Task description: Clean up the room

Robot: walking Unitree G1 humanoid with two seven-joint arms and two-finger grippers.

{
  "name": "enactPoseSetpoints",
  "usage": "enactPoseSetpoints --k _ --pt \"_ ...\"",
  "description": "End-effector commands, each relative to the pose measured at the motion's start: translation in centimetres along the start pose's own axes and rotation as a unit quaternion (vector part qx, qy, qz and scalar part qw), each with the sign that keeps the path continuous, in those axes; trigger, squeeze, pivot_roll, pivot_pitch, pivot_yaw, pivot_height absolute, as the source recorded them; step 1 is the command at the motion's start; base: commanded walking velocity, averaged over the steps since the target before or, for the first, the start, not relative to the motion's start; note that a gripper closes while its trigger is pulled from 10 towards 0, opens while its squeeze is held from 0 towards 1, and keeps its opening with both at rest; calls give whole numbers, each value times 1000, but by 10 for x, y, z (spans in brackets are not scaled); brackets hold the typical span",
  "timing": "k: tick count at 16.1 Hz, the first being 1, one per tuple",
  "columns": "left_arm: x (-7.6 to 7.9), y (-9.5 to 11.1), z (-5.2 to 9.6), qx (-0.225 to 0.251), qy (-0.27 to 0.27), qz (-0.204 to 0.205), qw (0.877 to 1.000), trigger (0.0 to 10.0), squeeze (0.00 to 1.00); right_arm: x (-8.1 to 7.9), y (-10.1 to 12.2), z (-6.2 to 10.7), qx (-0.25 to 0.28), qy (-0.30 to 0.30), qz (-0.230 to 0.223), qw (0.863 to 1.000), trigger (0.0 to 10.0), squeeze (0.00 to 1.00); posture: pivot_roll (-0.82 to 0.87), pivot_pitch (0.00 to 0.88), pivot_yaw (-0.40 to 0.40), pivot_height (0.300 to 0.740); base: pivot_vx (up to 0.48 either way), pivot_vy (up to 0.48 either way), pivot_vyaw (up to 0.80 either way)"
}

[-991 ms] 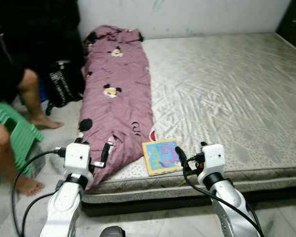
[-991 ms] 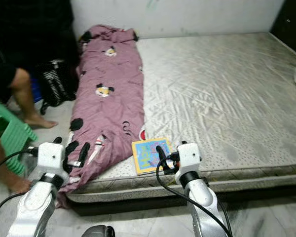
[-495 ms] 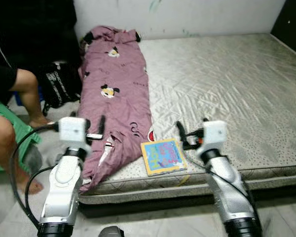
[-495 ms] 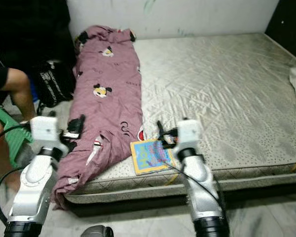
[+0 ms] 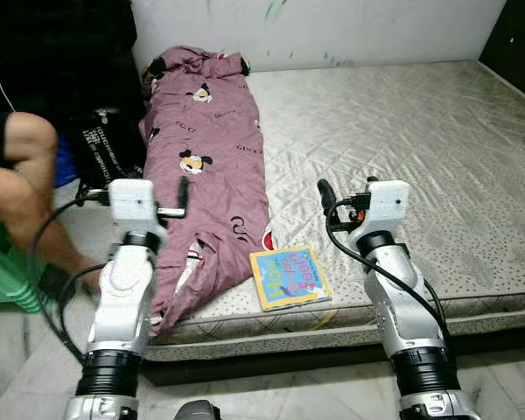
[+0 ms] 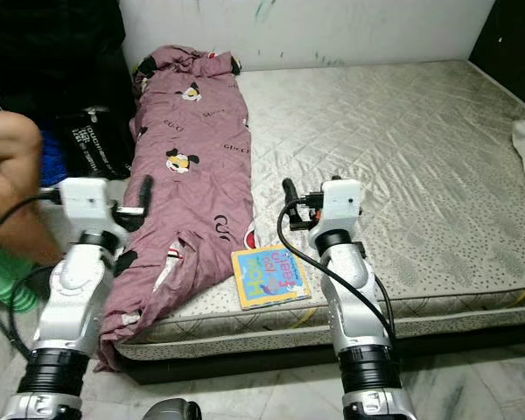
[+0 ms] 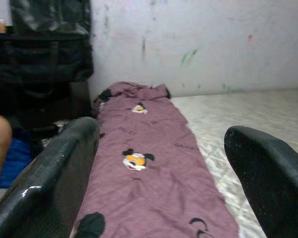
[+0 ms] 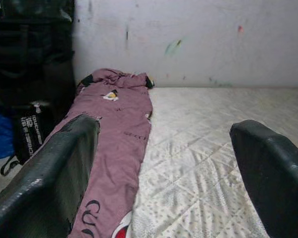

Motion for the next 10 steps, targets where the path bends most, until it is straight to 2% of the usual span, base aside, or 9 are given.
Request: enactPoseSetpoints --k 1,3,4,8,10 --pt "-3 2 -2 4 8 -2 1000 10000 0 -5 12 -6 21 9 -1 1000 10000 0 10 0 31 740 0 0 0" --pt "1 2 0 5 5 2 1000 10000 0 -7 13 -7 23 10 1 1000 10000 0 9 0 29 740 0 0 0" --pt "6 1 0 5 -2 9 1000 10000 0 -9 12 -6 23 9 -4 1000 10000 0 2 0 26 740 0 0 506" --pt "9 1 3 5 -4 14 1000 10000 0 -7 6 1 15 5 -3 1000 10000 0 6 0 25 740 0 0 708" --pt "7 -1 6 0 -2 12 1000 10000 0 -6 0 3 6 2 -4 1000 10000 0 22 0 21 740 0 0 0"
Point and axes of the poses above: a point about 5 cm out from each wrist's last joint towards the gripper, its own z axis pointing back from the gripper into the wrist, its own y axis along the axis of the wrist's last joint, x = y × z, the point moved 6 cm from there along -z, pointing out of the wrist towards the gripper, and after that the axes turned 1 degree about z, right-handed, at the moved point
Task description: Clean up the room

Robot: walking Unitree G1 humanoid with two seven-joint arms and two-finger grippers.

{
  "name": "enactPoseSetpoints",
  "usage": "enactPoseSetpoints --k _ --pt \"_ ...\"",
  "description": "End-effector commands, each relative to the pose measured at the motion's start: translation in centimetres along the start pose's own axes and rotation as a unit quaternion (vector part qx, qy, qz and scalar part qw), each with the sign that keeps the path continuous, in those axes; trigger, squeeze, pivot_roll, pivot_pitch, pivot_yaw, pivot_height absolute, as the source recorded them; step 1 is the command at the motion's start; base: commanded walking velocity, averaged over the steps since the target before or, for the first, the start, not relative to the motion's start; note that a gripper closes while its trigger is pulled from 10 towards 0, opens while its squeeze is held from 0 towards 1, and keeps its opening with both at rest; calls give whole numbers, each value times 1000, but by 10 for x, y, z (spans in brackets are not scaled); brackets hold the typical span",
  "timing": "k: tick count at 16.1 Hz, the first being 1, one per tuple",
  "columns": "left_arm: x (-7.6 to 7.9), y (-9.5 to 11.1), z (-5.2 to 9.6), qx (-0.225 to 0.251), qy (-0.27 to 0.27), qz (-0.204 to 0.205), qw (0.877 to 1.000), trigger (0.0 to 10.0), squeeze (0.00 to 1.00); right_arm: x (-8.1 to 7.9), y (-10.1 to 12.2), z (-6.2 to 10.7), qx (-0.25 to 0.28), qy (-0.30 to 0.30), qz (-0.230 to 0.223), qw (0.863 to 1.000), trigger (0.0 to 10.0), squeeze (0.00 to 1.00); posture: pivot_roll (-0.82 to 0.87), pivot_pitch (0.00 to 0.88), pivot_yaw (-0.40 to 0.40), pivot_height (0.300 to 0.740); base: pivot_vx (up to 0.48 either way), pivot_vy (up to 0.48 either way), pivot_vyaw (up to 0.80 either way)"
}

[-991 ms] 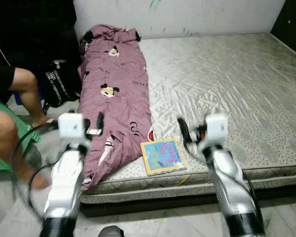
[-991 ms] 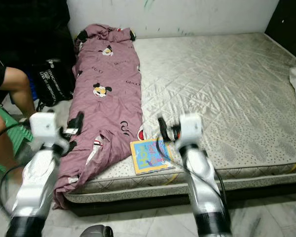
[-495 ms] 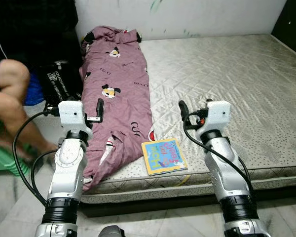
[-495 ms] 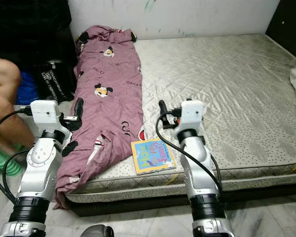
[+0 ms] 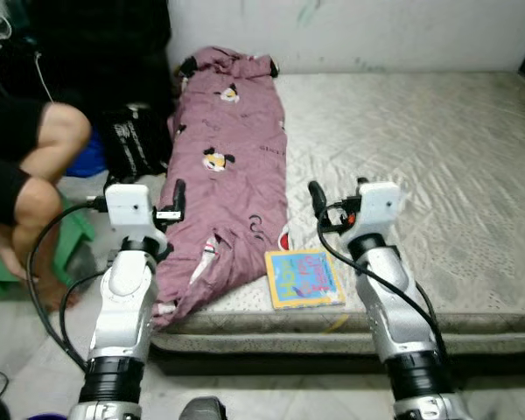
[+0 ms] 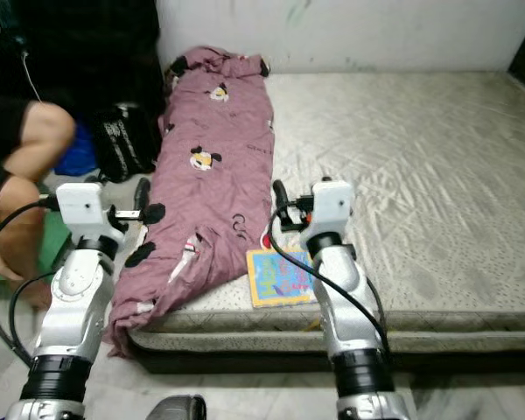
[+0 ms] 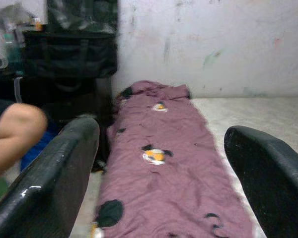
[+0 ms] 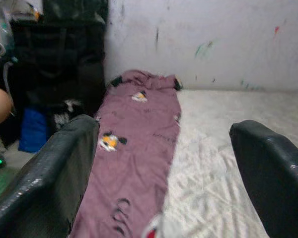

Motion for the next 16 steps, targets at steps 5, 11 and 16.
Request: enactPoseSetpoints --k 5,11,16 --pt "-3 -7 5 -13 0 -14 1000 10000 0 2 -2 -3 -1 -16 -8 1000 10000 0 20 0 35 740 0 0 0" --pt "-6 -12 12 -28 -9 -9 1000 10000 0 5 -8 7 -9 -23 -8 1000 10000 0 15 1 40 740 0 0 0" --pt "5 -13 10 -31 -25 -2 999 10000 0 2 -11 11 -13 -17 -2 1000 10000 0 -5 31 40 740 0 0 0"
Point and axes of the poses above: a point about 5 cm out from each wrist's last joint towards the gripper, its own z axis pointing back from the gripper into the wrist, its own y axis along the axis of the wrist's last joint, x = y × z, the point moved 6 cm from there along -z, pointing out of the wrist towards the gripper, and after that the axes turned 1 degree about z, right-handed, at the moved point
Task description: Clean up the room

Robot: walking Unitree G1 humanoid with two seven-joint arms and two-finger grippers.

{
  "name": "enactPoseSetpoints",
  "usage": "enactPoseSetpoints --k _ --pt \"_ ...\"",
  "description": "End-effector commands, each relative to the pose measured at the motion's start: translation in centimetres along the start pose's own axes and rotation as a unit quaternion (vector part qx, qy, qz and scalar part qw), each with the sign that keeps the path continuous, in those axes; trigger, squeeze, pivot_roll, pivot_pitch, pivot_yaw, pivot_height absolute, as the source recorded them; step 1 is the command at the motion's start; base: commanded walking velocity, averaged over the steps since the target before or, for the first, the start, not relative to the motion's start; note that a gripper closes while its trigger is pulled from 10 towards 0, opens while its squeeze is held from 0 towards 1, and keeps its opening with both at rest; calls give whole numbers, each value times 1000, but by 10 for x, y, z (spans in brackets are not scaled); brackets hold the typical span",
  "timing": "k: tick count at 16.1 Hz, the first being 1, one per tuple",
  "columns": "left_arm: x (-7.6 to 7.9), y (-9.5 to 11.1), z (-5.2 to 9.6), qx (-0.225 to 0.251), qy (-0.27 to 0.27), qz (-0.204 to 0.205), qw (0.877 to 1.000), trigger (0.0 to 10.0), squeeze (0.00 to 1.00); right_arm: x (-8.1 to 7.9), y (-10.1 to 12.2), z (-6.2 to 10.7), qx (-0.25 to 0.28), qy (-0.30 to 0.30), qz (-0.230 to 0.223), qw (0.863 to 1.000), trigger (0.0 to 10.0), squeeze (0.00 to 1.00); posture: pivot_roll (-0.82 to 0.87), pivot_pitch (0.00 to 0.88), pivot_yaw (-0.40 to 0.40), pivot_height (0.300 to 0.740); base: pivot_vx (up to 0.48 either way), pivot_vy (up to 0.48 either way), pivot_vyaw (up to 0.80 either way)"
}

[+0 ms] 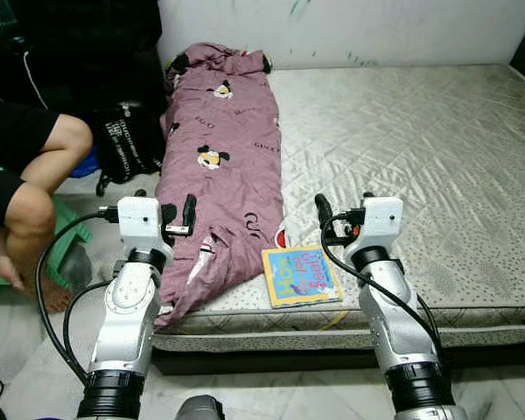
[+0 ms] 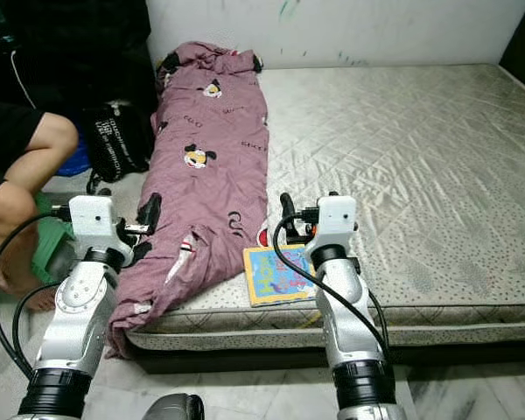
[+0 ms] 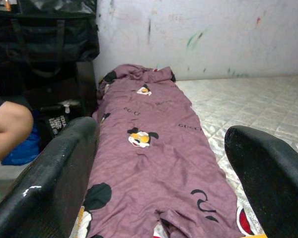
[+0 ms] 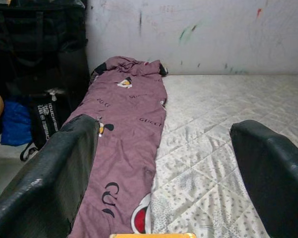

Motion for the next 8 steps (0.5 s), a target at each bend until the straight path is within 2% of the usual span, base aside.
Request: enactPoseSetpoints --k 1,8 --pt "3 3 -2 1 -8 4 1000 10000 0 -1 4 2 6 1 0 1000 10000 0 -9 35 44 740 0 0 0" --pt "7 0 2 -4 -4 9 1000 10000 0 -6 1 3 -5 26 20 999 10000 0 0 52 7 740 0 0 0"
Point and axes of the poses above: a point about 5 cm out from each wrist's last joint towards the gripper, its own z axis pointing back from the gripper into the wrist, its own y axis along the axis of the wrist's last joint, x = y × z, the point moved 6 cm from there along -z, pointing out of the wrist towards the gripper, and after that the axes turned 1 degree about z, right-handed, at the moved point
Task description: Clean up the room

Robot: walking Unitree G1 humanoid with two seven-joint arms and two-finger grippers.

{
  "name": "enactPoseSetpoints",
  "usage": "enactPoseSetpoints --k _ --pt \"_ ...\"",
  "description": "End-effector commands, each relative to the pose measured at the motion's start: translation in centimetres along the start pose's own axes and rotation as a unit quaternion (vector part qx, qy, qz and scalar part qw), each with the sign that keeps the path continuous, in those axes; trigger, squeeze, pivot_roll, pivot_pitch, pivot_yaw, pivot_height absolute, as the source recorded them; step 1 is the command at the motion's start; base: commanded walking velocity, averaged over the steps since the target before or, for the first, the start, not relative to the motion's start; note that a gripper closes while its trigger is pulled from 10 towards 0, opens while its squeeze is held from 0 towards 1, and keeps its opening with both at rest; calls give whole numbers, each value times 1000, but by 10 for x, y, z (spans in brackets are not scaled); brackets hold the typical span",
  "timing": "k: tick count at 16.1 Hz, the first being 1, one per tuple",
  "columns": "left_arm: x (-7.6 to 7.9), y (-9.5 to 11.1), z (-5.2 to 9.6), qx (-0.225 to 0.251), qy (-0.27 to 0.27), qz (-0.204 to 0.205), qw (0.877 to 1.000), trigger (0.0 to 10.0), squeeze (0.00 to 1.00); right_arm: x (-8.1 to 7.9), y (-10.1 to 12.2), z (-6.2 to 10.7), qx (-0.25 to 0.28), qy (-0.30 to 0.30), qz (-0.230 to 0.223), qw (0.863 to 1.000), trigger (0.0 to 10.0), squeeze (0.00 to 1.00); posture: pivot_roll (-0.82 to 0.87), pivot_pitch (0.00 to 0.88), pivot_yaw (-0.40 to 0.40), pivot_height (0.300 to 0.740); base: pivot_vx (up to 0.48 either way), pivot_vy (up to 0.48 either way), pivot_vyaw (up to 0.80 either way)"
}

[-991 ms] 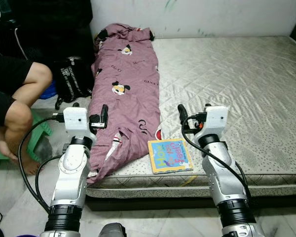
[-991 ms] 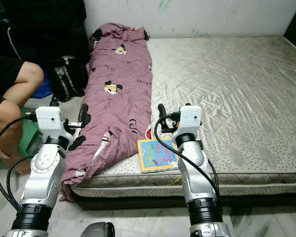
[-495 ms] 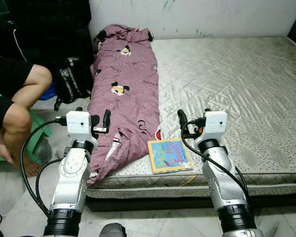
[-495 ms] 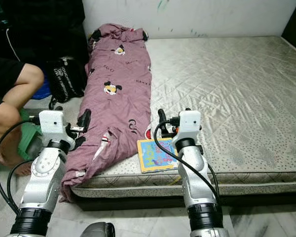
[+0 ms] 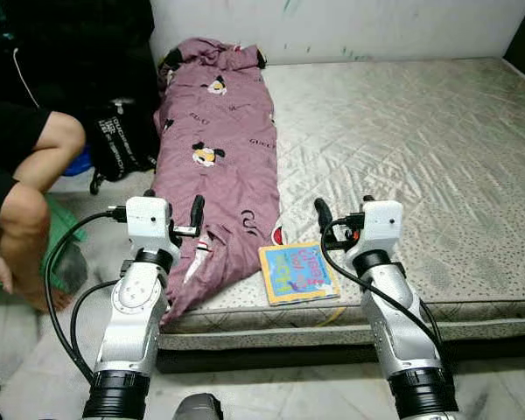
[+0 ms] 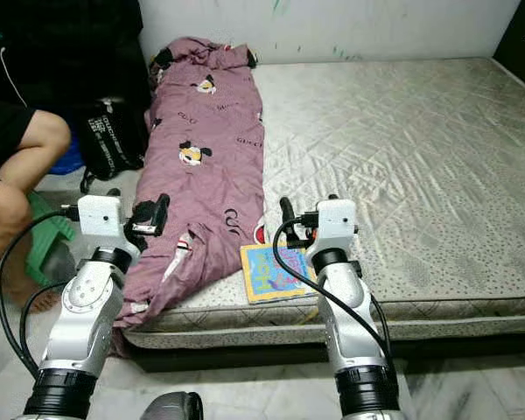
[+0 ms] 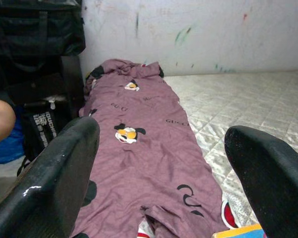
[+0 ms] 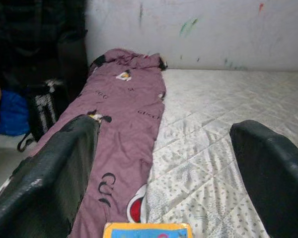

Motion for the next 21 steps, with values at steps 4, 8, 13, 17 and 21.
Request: enactPoseSetpoints --k 4,8,13,17,21 --pt "-7 -2 8 -1 35 18 999 10000 0 -5 0 -2 -12 35 24 999 10000 0 11 59 -45 740 0 0 0" --pt "-8 -6 11 -7 46 29 998 10000 0 -4 0 -2 -15 44 31 998 10000 0 5 63 -62 740 0 0 0" --pt "-5 -6 8 -11 34 26 999 10000 0 -4 1 -2 -13 36 27 999 10000 0 -8 69 -30 740 0 0 0" --pt "-2 -7 5 -15 22 24 999 10000 0 -3 2 -2 -10 27 20 999 10000 0 -15 71 -6 740 0 0 0" --pt "1 -6 2 -15 15 20 1000 10000 0 -5 2 -4 -9 27 19 999 10000 0 -9 66 -6 740 0 0 0"
Point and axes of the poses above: a point about 5 cm out from each wrist's last joint towards the gripper, its own z axis pointing back from the gripper into the wrist, its own y axis along the axis of the wrist's last joint, x = y × z, the point moved 6 cm from there along -z, pointing out of the wrist towards the gripper, and after that the axes turned 1 degree about z, right-handed, at the moved point
